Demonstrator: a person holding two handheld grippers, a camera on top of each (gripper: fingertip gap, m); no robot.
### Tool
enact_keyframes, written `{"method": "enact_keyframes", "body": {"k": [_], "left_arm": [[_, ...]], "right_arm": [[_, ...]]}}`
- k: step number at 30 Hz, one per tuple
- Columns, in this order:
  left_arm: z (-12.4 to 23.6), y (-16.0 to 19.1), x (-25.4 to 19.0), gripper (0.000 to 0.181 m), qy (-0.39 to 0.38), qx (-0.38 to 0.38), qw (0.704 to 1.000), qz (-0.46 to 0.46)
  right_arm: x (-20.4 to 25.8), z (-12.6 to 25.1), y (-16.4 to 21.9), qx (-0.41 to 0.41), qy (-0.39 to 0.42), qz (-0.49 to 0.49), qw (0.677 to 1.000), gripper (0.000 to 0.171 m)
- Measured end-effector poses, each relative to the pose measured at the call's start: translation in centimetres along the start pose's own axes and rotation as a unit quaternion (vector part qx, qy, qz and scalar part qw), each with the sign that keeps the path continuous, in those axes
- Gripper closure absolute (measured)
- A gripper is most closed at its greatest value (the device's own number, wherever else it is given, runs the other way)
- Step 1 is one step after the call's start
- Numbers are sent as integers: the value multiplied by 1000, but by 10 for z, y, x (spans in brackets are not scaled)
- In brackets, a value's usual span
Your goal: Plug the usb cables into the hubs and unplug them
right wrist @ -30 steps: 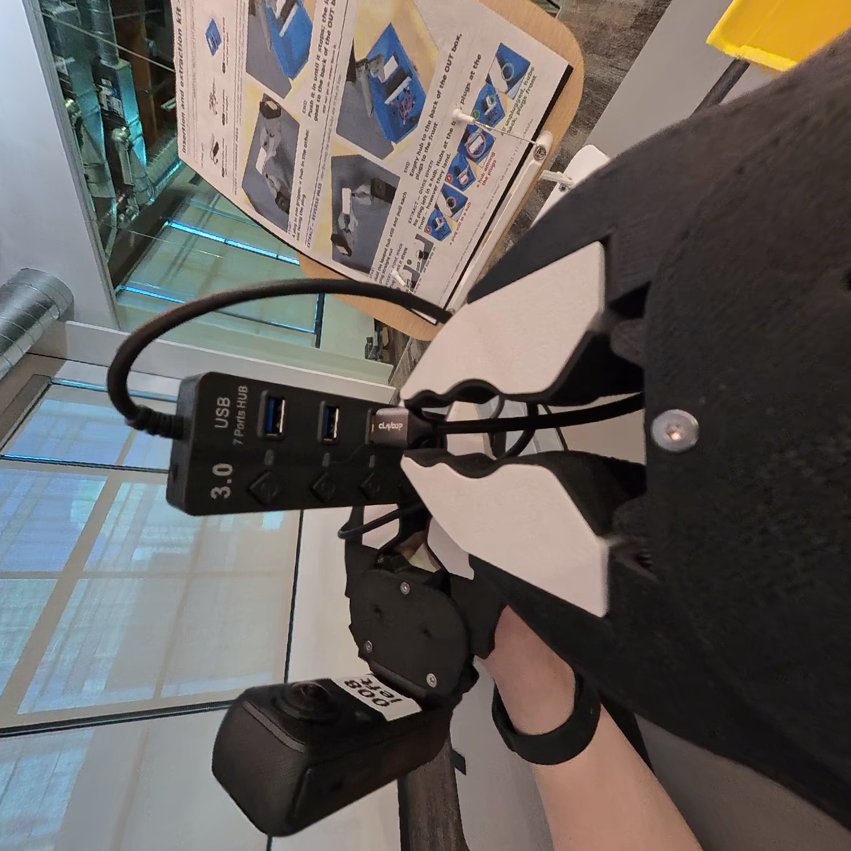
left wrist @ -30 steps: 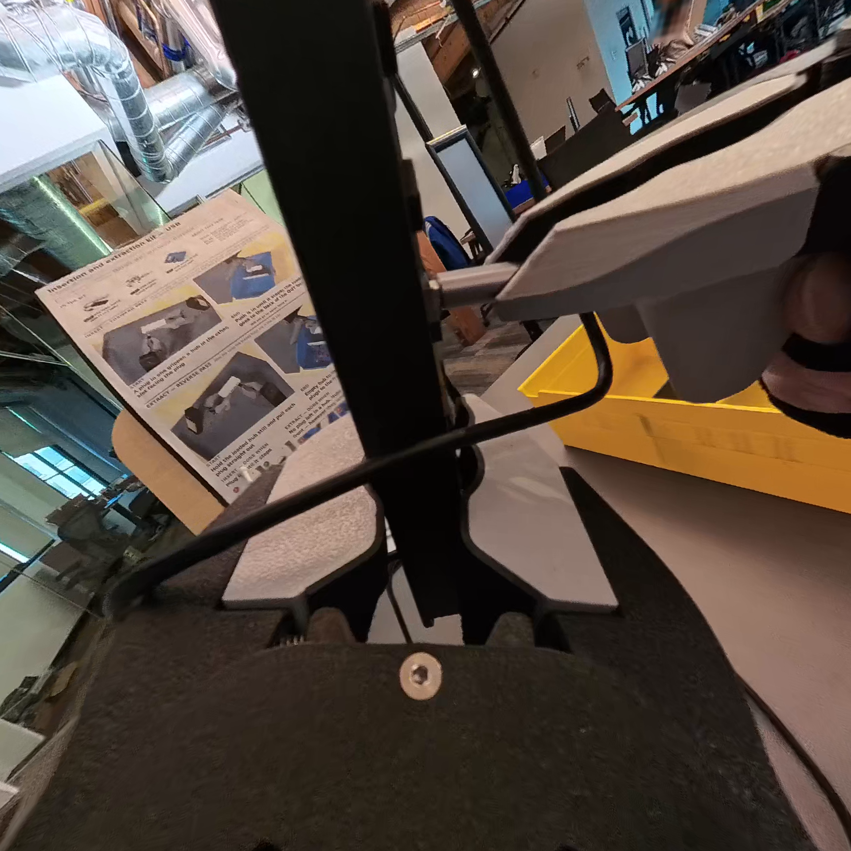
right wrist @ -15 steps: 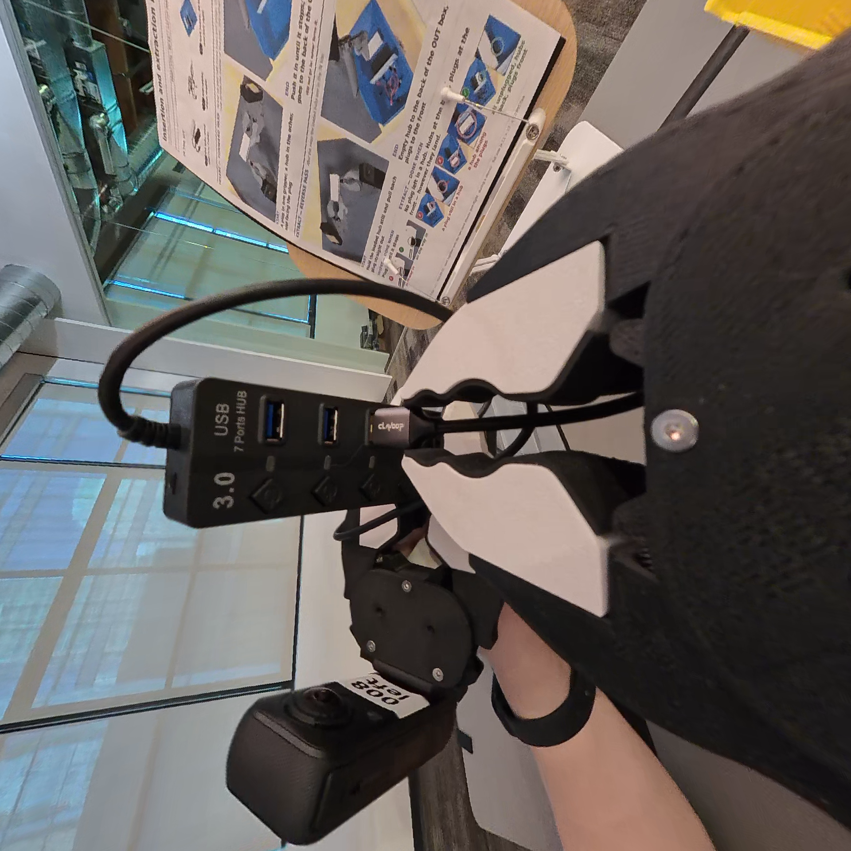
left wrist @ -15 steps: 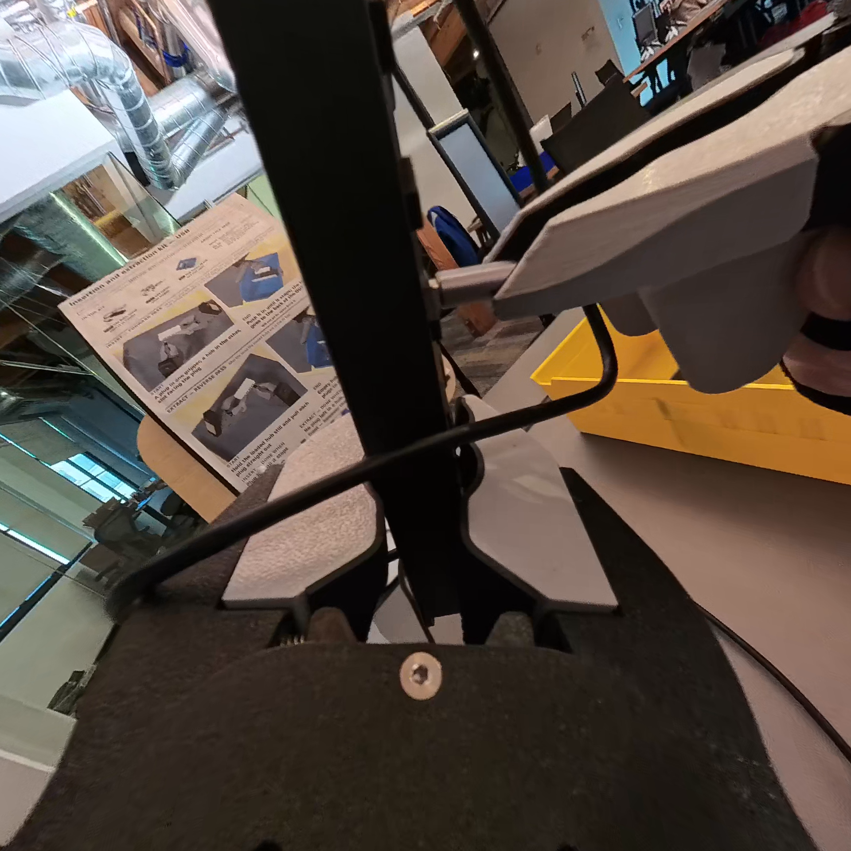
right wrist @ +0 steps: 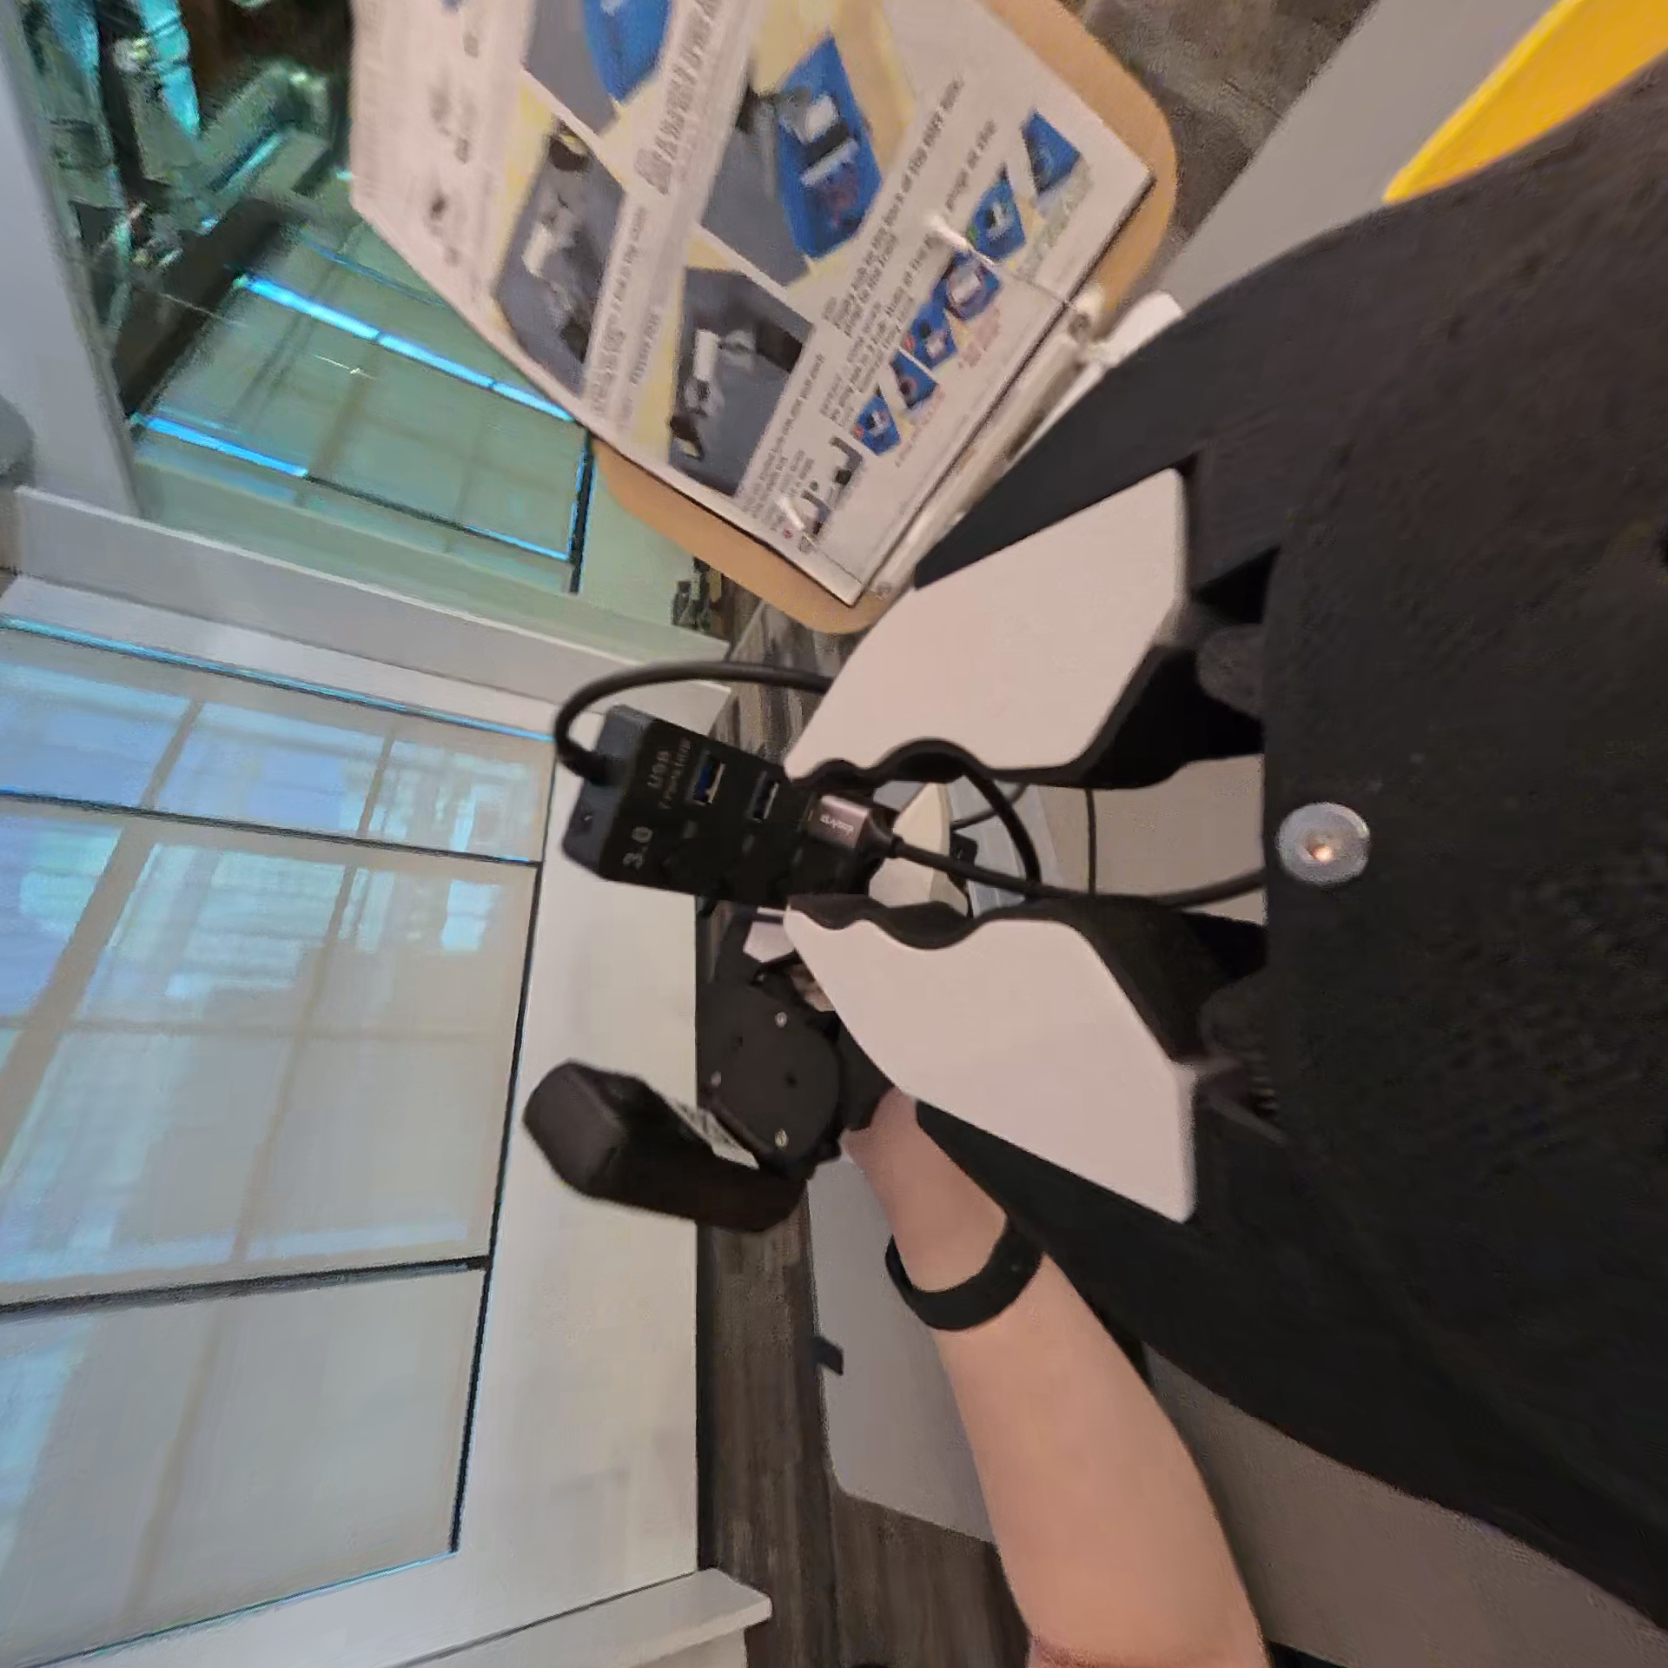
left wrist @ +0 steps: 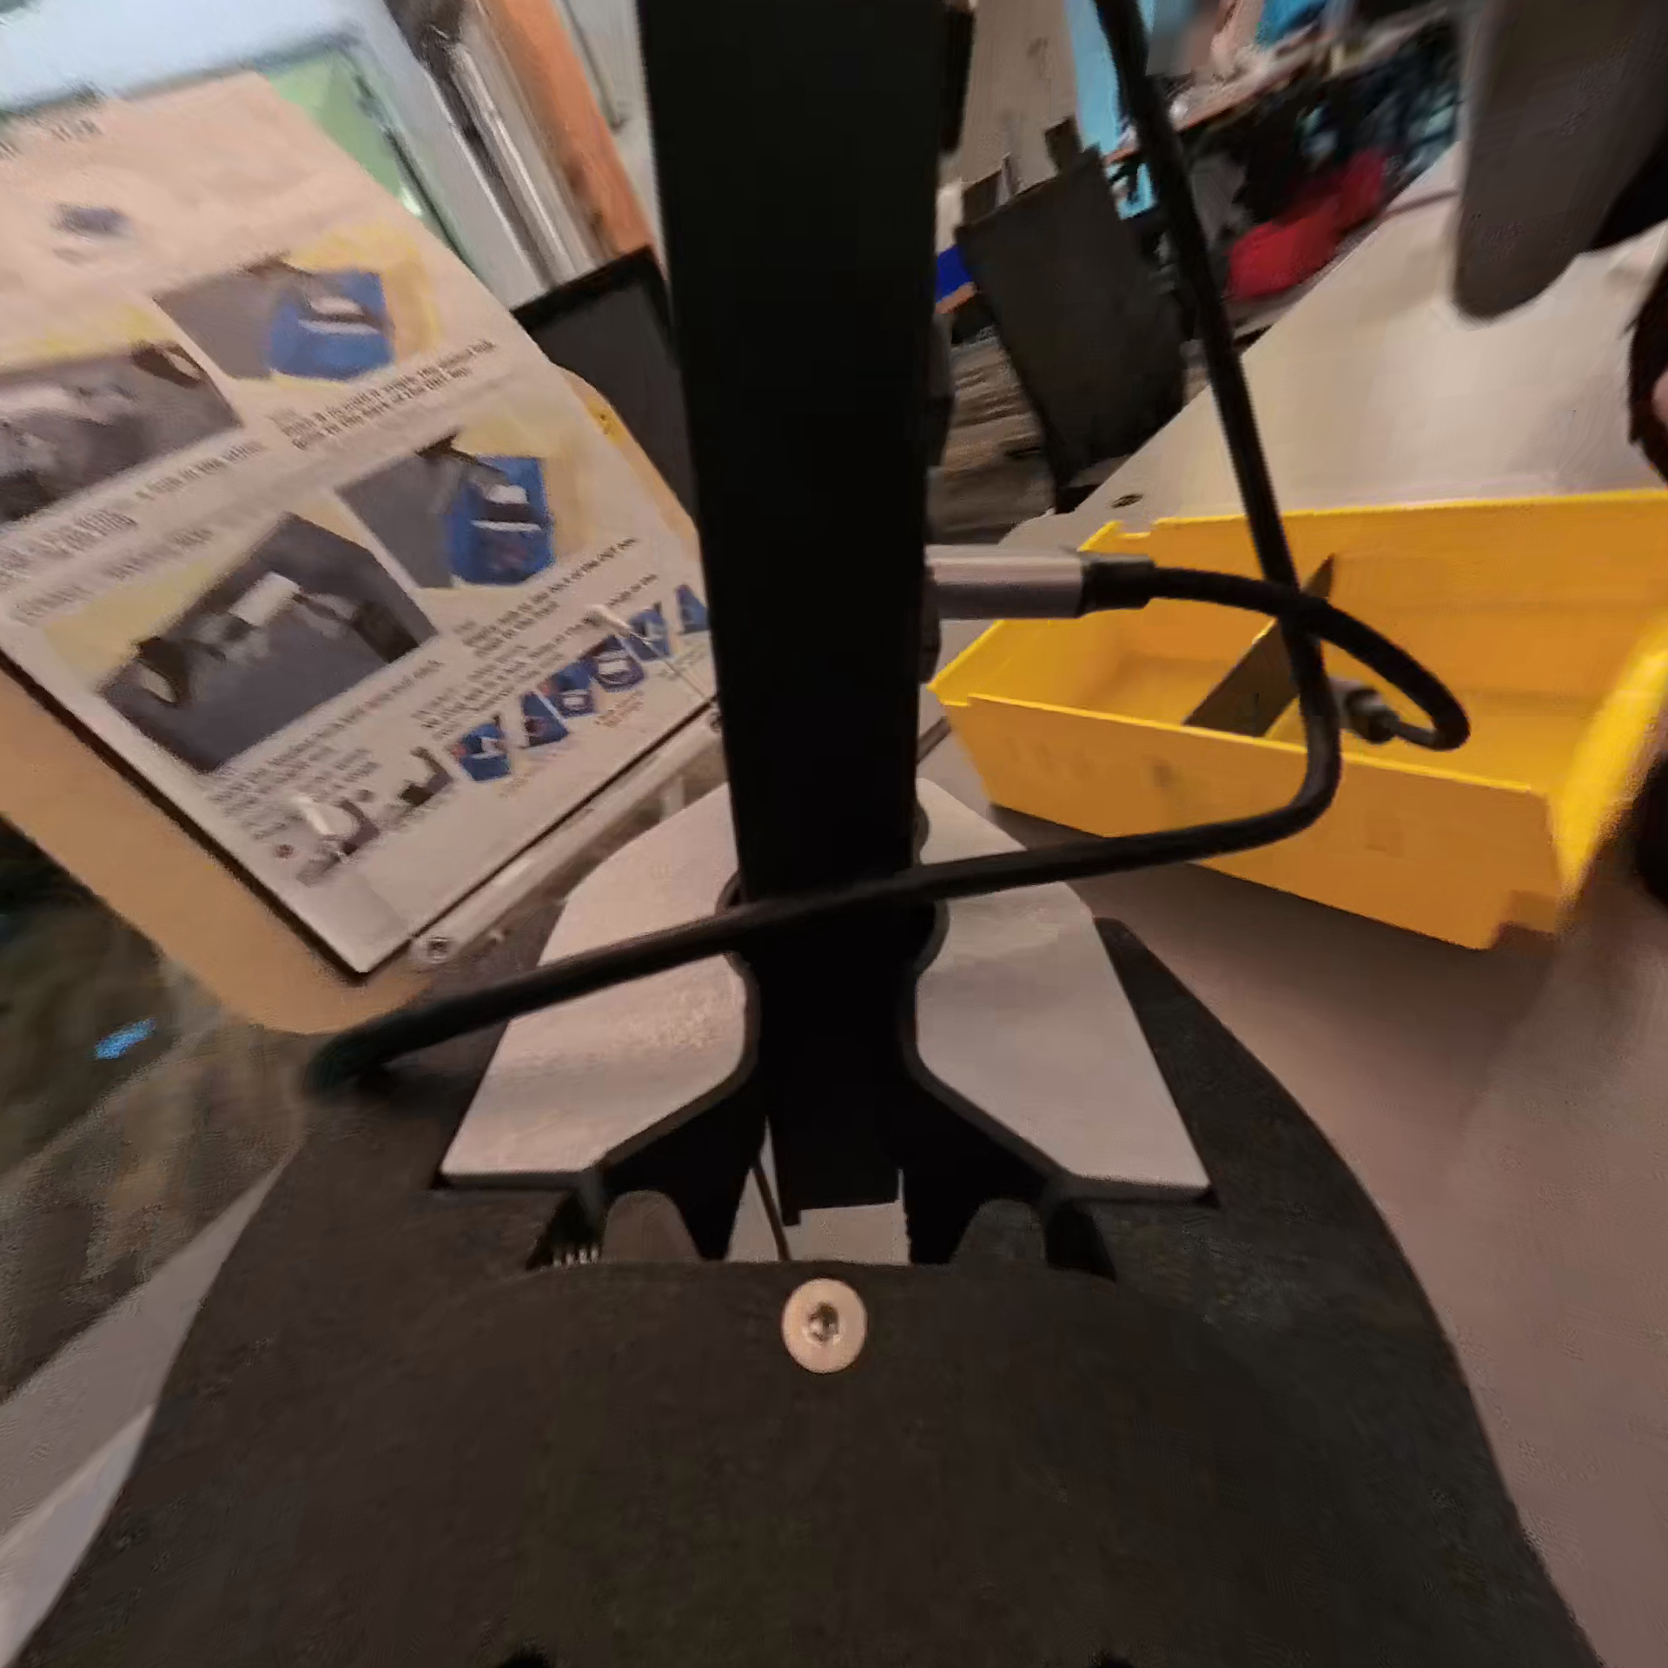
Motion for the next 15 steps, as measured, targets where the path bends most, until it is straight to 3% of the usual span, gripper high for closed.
{"method": "enact_keyframes", "body": {"k": [6,8,12,15], "left_arm": [[-3,-3,-19,154,99,-7,995,28],[-4,-4,-26,155,128,-6,991,37],[-4,-1,-26,155,127,18,991,34],[-4,0,-27,155,125,27,991,35]], "right_arm": [[-29,36,-18,-31,-62,46,997,140],[-41,36,-9,-23,-87,16,996,130],[-48,26,-1,-11,-147,-134,980,105],[-39,8,18,30,-136,-135,981,81]]}}
Point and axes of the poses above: each gripper's, where its closed fingertips meet, z back along the fingers, y out of its underside, x = y × z across the jaws, the point moved 3 cm from there along z, back along the fingers, and after that the axes turned 15 degrees about y, right-handed, at the moved point
